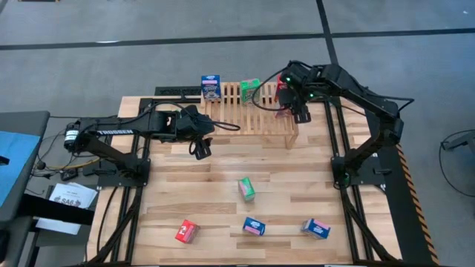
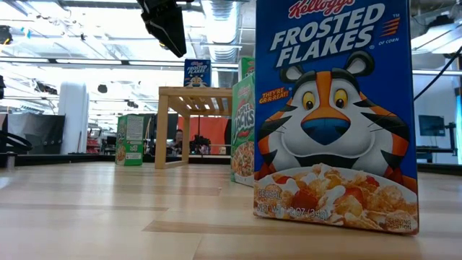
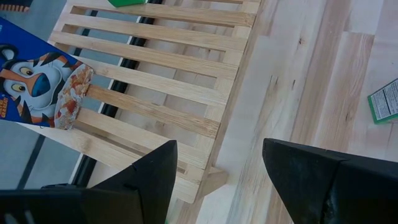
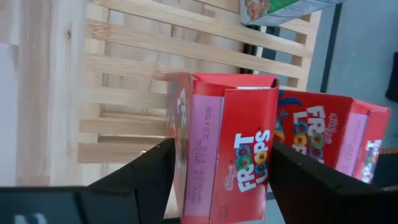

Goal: Stack cereal on shelf
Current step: Put the top red cereal box on the shelf aligned with the other red cereal box, then put the bottom green cereal box on the shelf aligned with the other green cereal box

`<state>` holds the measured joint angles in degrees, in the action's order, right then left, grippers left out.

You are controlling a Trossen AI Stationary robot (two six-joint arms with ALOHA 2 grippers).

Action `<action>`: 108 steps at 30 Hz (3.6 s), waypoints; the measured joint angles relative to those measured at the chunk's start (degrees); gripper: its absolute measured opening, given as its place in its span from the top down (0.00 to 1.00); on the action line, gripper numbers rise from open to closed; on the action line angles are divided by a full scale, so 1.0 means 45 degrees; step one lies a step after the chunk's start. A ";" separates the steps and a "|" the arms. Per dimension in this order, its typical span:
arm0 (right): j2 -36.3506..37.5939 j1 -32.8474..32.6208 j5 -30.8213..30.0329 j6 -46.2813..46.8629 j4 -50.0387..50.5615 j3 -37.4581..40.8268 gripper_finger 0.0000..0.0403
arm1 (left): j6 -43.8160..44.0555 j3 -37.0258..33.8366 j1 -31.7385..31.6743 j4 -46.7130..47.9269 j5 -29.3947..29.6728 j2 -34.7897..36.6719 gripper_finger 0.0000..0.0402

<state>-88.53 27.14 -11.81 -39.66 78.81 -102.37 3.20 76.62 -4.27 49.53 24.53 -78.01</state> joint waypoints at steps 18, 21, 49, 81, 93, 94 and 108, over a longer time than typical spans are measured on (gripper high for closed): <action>0.0250 0.0338 -0.0409 -0.0199 -0.0348 0.0000 0.34 | 0.0000 0.0000 -0.0005 0.0001 0.0000 -0.0001 0.44; 0.0384 0.0350 -0.0411 -0.0199 -0.0451 -0.0005 0.34 | 0.0000 0.0000 0.0000 -0.0004 0.0000 -0.0001 0.44; 0.4271 -0.1302 0.2716 0.5861 -0.2708 0.2425 0.34 | 0.0000 0.0000 -0.0005 -0.0004 0.0000 0.0000 0.44; 1.3380 -0.4410 0.1591 0.9675 -1.8118 1.8430 0.34 | 0.0000 0.0000 -0.0001 -0.0004 0.0000 0.0001 0.44; 1.6183 -0.4969 0.0884 1.0291 -1.8563 2.0853 0.34 | 0.0000 0.0000 -0.0002 -0.0002 0.0000 0.0002 0.44; 1.6424 -0.4991 0.0824 1.0300 -1.8587 2.1022 0.34 | 0.0000 0.0000 -0.0005 -0.0004 0.0000 -0.0001 0.44; 1.7937 -0.5027 0.0145 1.1574 -1.8347 2.2639 0.34 | 0.0000 0.0000 -0.0005 -0.0003 0.0000 0.0003 0.44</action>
<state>-7.81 4.51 -11.16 12.43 -3.75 -0.49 3.20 76.62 -4.29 49.52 24.53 -78.00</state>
